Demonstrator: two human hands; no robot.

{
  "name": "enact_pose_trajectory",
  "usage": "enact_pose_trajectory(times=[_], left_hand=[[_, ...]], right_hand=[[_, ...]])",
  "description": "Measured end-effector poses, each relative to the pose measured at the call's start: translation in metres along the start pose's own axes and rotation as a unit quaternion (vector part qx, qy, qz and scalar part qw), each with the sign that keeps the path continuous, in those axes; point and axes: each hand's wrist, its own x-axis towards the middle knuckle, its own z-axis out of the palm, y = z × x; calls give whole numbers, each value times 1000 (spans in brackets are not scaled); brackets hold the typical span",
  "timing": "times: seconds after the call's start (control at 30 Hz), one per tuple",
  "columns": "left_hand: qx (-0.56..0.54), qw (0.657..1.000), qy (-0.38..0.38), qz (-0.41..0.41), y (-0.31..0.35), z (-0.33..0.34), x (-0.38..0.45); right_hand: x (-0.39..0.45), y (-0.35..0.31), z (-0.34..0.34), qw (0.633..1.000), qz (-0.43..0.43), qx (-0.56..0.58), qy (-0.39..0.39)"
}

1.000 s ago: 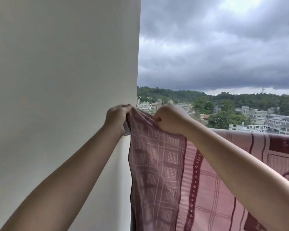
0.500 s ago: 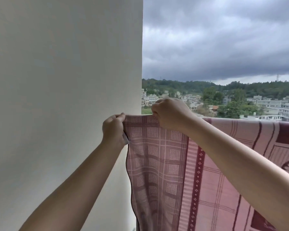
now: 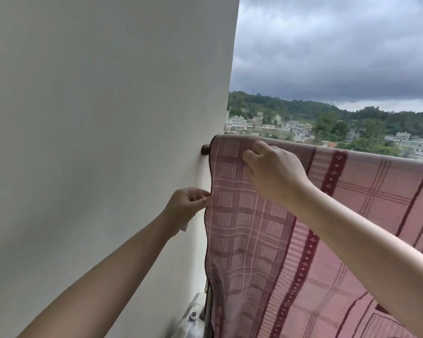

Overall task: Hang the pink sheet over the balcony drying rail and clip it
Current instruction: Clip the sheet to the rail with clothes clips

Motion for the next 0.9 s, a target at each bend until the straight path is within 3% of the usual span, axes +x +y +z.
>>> enact_pose_trajectory(times=[0.13, 0.27, 0.4, 0.6, 0.67, 0.77, 0.9], left_hand=[[-6, 999, 2, -43, -31, 1, -2], [-8, 997, 30, -77, -58, 3, 1], [-15, 996, 32, -80, -79, 9, 1], [-43, 996, -69, -40, -64, 19, 26], [-87, 984, -147, -54, -55, 23, 40], [-155, 946, -276, -71, -47, 25, 60], [-111, 930, -336, -97, -41, 34, 76]], right_hand=[[-20, -27, 33, 994, -33, 25, -103], [-12, -55, 59, 977, -114, -64, -169], [-26, -42, 59, 964, -132, -92, -212], [-41, -22, 70, 969, -113, -59, -210], [-49, -16, 81, 972, -108, -58, -199], [-57, 3, 95, 986, -106, -47, -121], [-58, 16, 110, 993, -80, -27, -83]])
